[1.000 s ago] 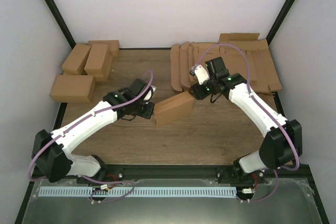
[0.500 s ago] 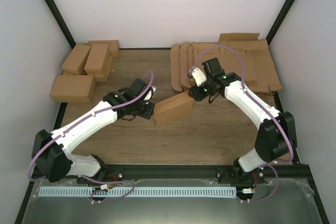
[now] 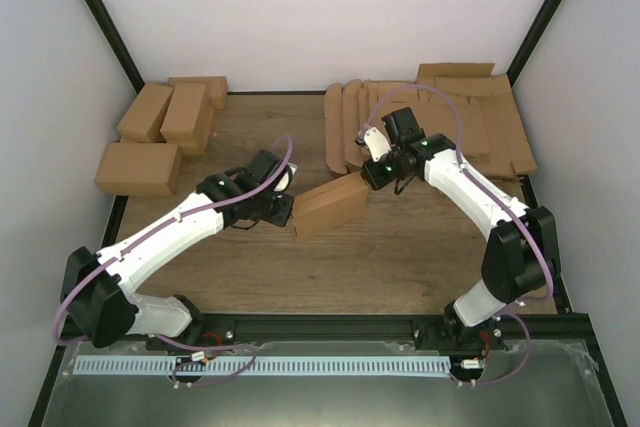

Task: Fold the paper box

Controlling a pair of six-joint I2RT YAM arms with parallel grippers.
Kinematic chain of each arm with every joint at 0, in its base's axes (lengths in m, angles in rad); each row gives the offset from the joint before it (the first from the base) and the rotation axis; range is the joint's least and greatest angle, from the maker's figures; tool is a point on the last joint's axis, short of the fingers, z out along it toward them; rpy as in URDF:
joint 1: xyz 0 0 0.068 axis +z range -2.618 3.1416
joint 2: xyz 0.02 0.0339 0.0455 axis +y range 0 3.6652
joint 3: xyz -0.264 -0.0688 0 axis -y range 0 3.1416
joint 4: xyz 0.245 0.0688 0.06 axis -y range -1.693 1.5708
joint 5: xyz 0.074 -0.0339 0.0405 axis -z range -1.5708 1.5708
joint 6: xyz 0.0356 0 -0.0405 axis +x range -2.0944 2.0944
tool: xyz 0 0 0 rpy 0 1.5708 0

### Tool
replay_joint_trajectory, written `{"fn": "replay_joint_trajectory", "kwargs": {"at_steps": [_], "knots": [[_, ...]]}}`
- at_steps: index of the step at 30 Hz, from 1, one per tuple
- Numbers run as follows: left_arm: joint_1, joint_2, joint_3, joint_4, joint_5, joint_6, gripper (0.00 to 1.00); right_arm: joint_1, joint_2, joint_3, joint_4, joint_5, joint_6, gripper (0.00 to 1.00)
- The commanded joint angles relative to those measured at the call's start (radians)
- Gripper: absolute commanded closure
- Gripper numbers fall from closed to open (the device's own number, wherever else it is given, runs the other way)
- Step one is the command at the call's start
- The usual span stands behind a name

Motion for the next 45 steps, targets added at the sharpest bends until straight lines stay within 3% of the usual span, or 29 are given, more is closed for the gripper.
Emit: {"fn": "replay_joint_trajectory", "kwargs": {"at_steps": [1,9,15,18,20,24,30,33,36,39,45], "knots": [[-0.004,0.004,0.051,-0.026,-0.027,-0.038,0.96,-0.004,-0.036,0.041,-0.014,-0.008,0.081,0.99],[-0.005,0.029,0.091,0.017,-0.010,-0.255,0.96,0.046,-0.196,-0.157,0.158,0.075,0.399,0.99],[-0.005,0.031,0.060,0.096,0.011,-0.319,0.95,0.124,-0.234,-0.288,0.276,0.175,0.516,0.99],[-0.003,0.026,0.083,0.053,-0.062,-0.295,0.70,0.134,-0.232,-0.289,0.282,0.182,0.508,0.99],[0.007,0.008,0.096,0.029,-0.092,-0.251,0.52,0.134,-0.231,-0.281,0.274,0.182,0.481,0.99],[0.077,-0.044,0.098,0.038,-0.077,-0.143,0.30,0.134,-0.230,-0.254,0.236,0.128,0.399,0.99],[0.109,-0.117,0.065,0.150,-0.123,0.077,0.27,0.133,-0.275,-0.231,0.176,0.025,0.308,0.95],[0.114,-0.183,-0.038,0.309,-0.033,0.231,0.20,0.134,-0.275,-0.214,0.147,0.014,0.295,0.95],[0.160,-0.175,-0.038,0.394,0.003,0.253,0.14,0.134,-0.263,-0.208,0.134,0.010,0.287,0.95],[0.235,-0.088,0.051,0.371,0.203,0.356,0.15,0.134,-0.252,-0.207,0.124,0.011,0.282,0.94],[0.307,0.086,0.150,0.457,0.452,0.524,0.15,0.134,-0.238,-0.206,0.121,0.019,0.271,0.94]]}}
